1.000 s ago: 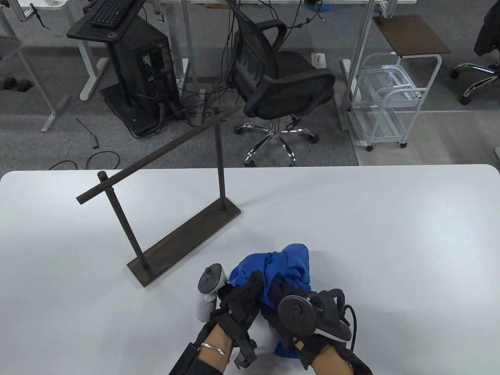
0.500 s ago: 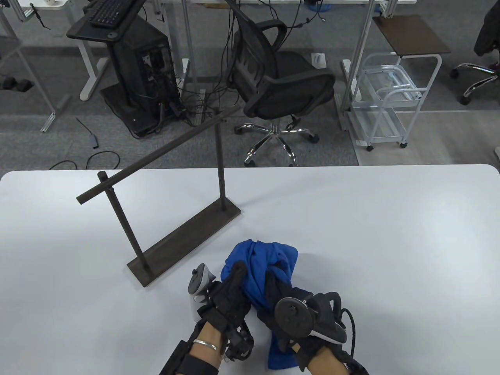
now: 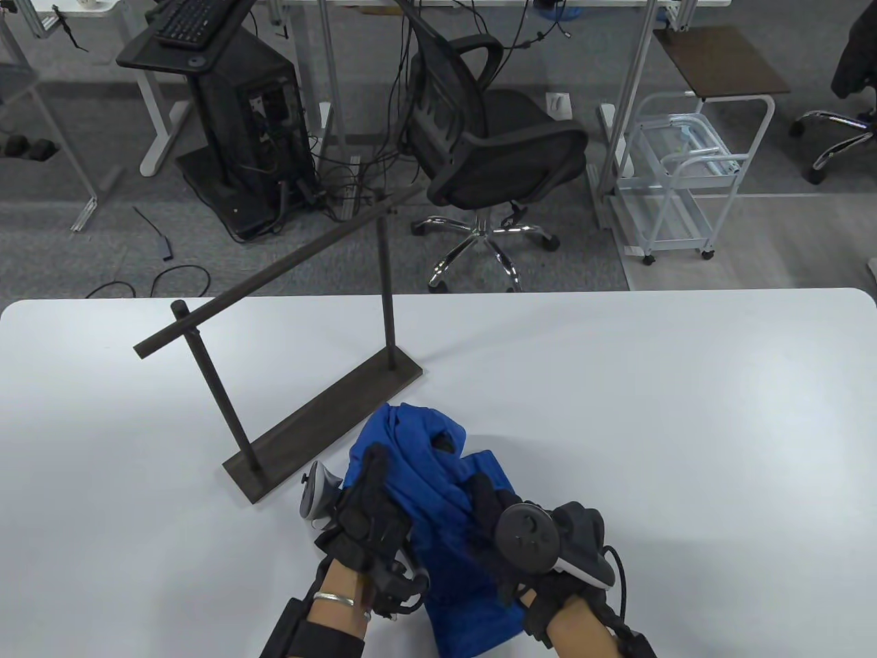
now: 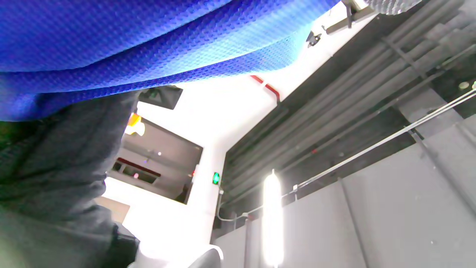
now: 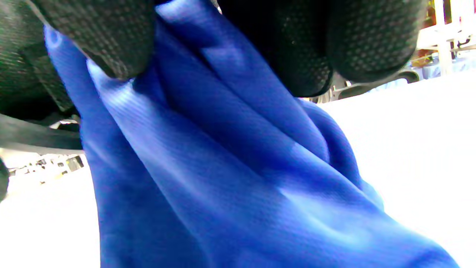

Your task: Hang t-shirt on desktop hanging rack

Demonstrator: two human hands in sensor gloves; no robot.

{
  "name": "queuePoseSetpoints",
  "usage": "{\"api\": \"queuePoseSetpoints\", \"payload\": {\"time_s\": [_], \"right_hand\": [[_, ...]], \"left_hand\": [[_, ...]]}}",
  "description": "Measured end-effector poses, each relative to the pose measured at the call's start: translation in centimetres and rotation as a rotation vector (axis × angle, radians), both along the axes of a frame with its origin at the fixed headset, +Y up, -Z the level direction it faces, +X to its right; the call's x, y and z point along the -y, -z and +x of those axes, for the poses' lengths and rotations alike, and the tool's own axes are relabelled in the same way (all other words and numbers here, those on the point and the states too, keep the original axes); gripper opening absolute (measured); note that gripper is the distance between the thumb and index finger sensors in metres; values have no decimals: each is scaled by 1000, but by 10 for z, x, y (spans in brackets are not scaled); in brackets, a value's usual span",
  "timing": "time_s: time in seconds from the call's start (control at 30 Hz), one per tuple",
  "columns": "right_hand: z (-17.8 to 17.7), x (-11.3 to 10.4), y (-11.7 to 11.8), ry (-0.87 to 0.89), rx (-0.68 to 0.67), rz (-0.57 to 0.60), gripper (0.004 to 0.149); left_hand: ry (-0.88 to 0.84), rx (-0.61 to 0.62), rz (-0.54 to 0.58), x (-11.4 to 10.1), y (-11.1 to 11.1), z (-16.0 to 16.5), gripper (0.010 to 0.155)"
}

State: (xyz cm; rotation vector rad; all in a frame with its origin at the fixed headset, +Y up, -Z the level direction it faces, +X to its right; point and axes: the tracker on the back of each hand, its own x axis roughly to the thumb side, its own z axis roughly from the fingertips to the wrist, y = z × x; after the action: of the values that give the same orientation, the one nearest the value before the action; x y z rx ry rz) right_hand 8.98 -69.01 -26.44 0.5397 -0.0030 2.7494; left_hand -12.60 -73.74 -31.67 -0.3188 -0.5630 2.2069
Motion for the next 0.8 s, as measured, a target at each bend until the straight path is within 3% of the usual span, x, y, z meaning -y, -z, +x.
{"api": "queuePoseSetpoints", "payload": {"time_s": [0.47, 0.8], "right_hand": [[33, 32, 21, 58, 91, -194, 79], [61, 41, 28, 133, 172, -261, 75]], "left_hand": [[-15, 18, 47, -12, 0, -2, 80], [129, 94, 114, -26, -4, 17, 79]]}}
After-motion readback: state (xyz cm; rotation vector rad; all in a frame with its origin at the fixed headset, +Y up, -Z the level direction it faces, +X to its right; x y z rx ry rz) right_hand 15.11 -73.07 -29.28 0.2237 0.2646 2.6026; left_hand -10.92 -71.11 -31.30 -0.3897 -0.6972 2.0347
